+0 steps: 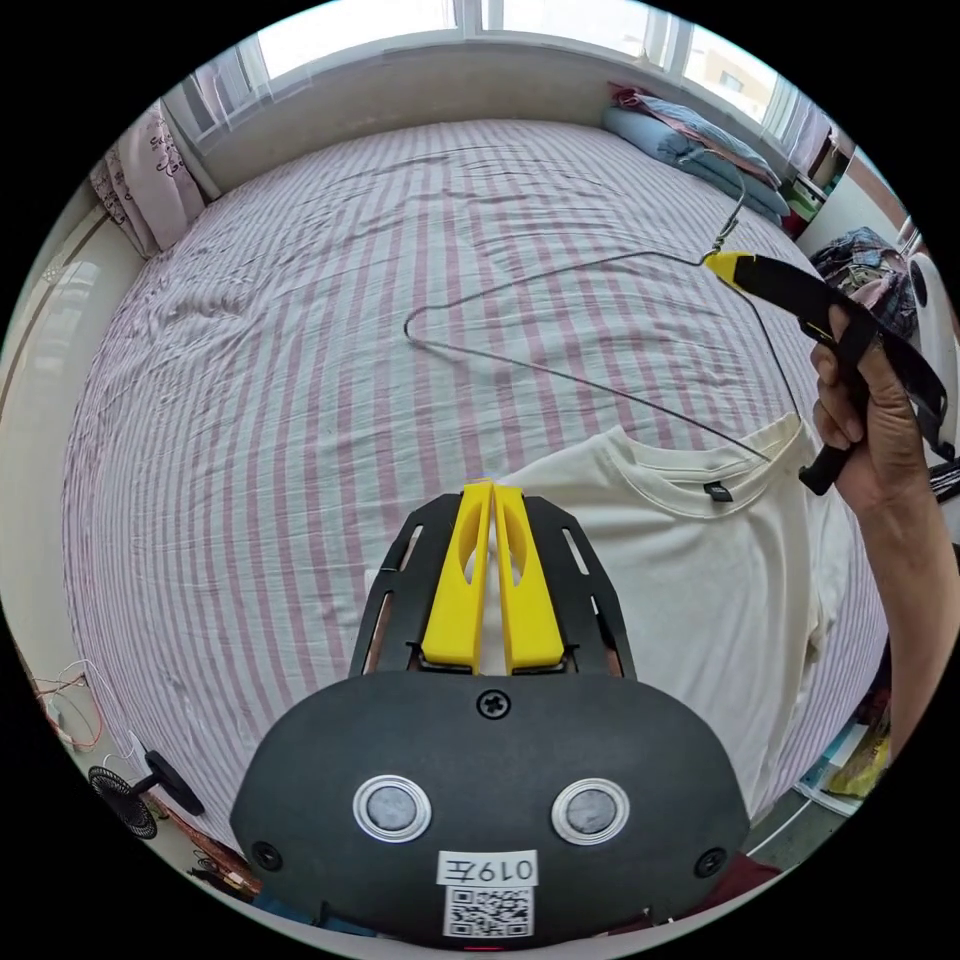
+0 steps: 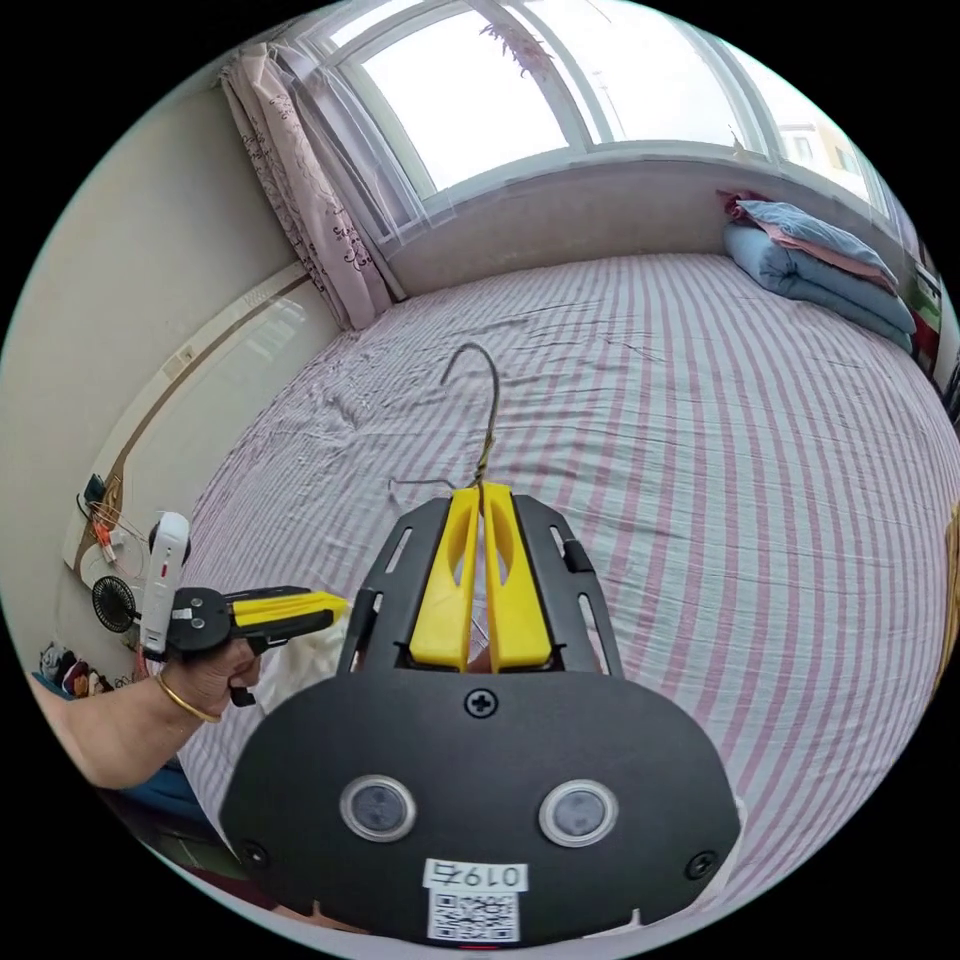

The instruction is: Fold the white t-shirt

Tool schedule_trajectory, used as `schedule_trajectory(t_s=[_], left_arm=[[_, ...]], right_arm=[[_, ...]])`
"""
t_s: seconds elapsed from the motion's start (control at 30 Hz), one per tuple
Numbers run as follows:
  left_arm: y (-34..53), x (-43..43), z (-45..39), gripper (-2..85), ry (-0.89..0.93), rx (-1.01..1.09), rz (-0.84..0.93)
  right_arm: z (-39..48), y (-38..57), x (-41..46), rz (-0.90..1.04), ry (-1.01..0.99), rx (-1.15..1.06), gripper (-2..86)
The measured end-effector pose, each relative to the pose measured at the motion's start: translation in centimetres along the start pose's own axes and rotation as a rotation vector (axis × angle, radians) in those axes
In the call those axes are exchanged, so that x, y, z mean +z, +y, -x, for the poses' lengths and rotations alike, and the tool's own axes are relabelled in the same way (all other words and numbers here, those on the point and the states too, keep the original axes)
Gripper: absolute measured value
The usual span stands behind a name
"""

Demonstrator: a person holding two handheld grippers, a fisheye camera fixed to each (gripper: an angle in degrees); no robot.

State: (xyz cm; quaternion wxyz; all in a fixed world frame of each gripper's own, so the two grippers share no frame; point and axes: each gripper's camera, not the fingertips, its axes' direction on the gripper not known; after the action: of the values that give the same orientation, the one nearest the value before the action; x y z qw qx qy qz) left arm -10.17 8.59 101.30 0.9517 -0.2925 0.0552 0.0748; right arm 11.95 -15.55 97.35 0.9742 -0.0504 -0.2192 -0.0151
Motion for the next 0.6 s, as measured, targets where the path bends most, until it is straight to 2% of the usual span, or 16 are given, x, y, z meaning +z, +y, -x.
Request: schedule_trajectory(t_s=[0.13, 0.3, 0.43, 0.6], left_arm=[[1.8, -4.6, 1.5, 1.1, 0.024, -0.009, -0.084], [3.4, -14.3, 2.6, 1.1, 0.192, 0.048, -0.27], [5.1, -21.7, 2.6, 1.0, 0.2, 0.086, -0.321], [12.9, -35.3, 1.6, 1.0, 0.203, 0.15, -0.338]], right_arm=[[2.6, -1.2, -3.9, -0.043, -0.015, -0.083, -1.0], [6.9, -1.8, -9.5, -0.058, -0.072, -0.173, -1.0], [11.7, -1.6, -15.6, -0.048, -0.149, -0.229, -0.9], [19.1, -1.7, -23.1, 0.049, -0.232, -0.318, -0.8]])
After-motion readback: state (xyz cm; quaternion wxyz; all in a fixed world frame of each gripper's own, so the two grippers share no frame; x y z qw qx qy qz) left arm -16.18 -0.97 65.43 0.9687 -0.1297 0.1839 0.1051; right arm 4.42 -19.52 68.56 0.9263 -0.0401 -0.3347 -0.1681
